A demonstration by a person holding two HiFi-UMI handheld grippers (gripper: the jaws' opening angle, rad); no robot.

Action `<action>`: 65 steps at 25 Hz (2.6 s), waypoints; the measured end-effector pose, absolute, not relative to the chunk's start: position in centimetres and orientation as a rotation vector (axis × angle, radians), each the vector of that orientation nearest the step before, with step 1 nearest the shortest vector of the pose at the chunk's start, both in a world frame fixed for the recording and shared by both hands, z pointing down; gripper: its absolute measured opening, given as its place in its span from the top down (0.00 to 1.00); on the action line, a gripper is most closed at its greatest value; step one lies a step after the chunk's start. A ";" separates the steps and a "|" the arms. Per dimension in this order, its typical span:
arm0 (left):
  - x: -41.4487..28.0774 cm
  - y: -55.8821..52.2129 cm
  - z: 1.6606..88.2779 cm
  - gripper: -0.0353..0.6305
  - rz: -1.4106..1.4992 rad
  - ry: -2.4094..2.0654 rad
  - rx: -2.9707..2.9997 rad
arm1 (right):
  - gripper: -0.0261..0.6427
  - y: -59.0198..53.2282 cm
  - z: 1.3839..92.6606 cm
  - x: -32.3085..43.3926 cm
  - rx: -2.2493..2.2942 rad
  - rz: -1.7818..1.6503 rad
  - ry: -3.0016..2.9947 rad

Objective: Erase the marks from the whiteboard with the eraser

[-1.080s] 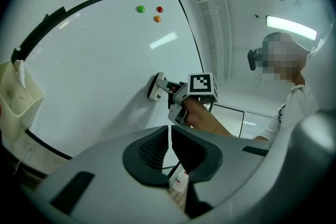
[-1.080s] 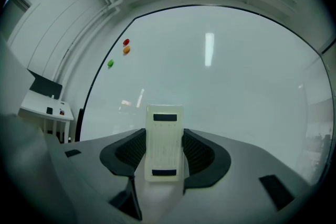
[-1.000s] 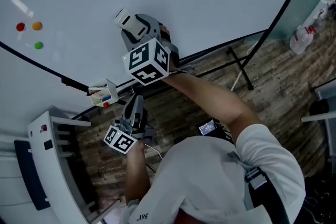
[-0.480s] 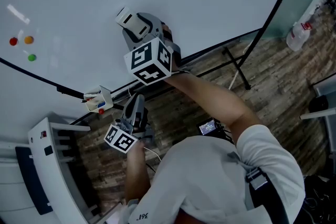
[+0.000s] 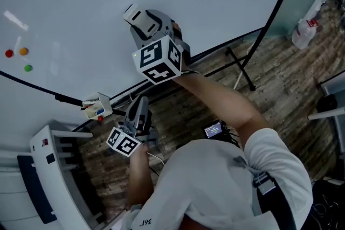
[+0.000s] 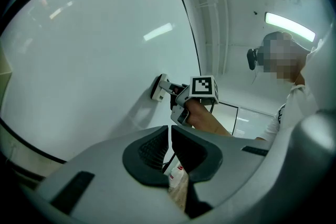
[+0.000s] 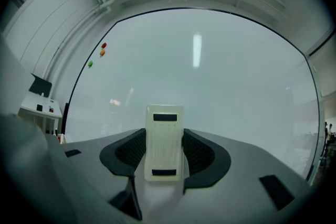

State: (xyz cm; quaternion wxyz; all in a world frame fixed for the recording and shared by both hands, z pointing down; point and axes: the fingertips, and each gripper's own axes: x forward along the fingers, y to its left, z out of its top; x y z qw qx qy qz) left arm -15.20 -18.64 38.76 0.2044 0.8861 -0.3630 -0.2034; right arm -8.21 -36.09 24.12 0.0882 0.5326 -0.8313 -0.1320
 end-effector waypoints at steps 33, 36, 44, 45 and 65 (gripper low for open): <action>-3.0 -23.2 39.5 0.94 -0.520 -0.877 2.494 | 0.60 -39.5 24.8 7.6 1.674 -0.412 -2.384; -1.6 -23.7 39.5 0.94 -0.519 -0.865 2.497 | 0.60 -39.8 24.8 9.0 1.676 -0.416 -2.378; 0.8 -24.5 39.3 0.94 -0.505 -0.858 2.502 | 0.60 -40.2 24.7 11.8 1.688 -0.424 -2.370; 1.0 -24.6 39.3 0.94 -0.504 -0.858 2.501 | 0.60 -40.3 24.7 12.2 1.693 -0.420 -2.367; 3.7 -23.9 39.2 0.94 -0.473 -0.872 2.513 | 0.60 -41.6 24.6 20.1 1.791 -0.395 -2.293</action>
